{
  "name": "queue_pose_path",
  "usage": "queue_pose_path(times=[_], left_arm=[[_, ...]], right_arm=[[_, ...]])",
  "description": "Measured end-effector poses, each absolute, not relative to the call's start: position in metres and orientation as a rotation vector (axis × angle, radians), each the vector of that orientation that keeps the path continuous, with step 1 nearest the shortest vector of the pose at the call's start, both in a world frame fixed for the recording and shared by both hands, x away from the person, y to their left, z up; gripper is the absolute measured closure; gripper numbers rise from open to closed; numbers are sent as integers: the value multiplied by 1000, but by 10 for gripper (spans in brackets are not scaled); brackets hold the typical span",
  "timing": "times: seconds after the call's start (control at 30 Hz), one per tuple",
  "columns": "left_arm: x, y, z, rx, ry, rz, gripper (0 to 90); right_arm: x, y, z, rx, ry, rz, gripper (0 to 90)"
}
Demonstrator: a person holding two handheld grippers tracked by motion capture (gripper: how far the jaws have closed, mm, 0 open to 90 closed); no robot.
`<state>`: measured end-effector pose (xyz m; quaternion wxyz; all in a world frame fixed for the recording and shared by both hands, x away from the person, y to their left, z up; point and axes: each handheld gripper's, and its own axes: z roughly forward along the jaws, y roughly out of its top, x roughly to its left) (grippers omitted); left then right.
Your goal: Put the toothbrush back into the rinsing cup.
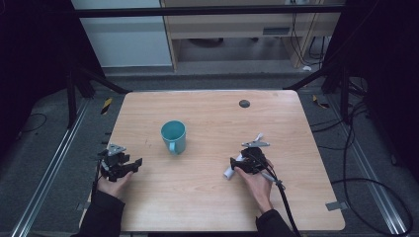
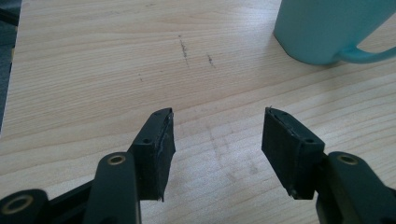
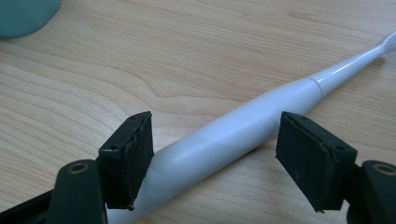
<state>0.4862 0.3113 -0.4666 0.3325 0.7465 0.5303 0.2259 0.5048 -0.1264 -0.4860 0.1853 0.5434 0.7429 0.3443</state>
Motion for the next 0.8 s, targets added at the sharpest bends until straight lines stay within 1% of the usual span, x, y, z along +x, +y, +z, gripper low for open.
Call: queue_pose_path(times=[0.2,0.43,0.63,0.8], left_arm=[[486,312,-466,1951,1385,590,437],[486,312,-466,1950,1386,592,438],[486,312,-466,1950,1386,590,439],[486,312,-466,1949,1386,589,441]], right_arm=[[507,-124,-489,1544,2096,963,284],[509,-125,-490,1564,2101,950,318],[510,-125,-491,1560,2113,923,380],[511,-126,-491,1554,2127,913,458]])
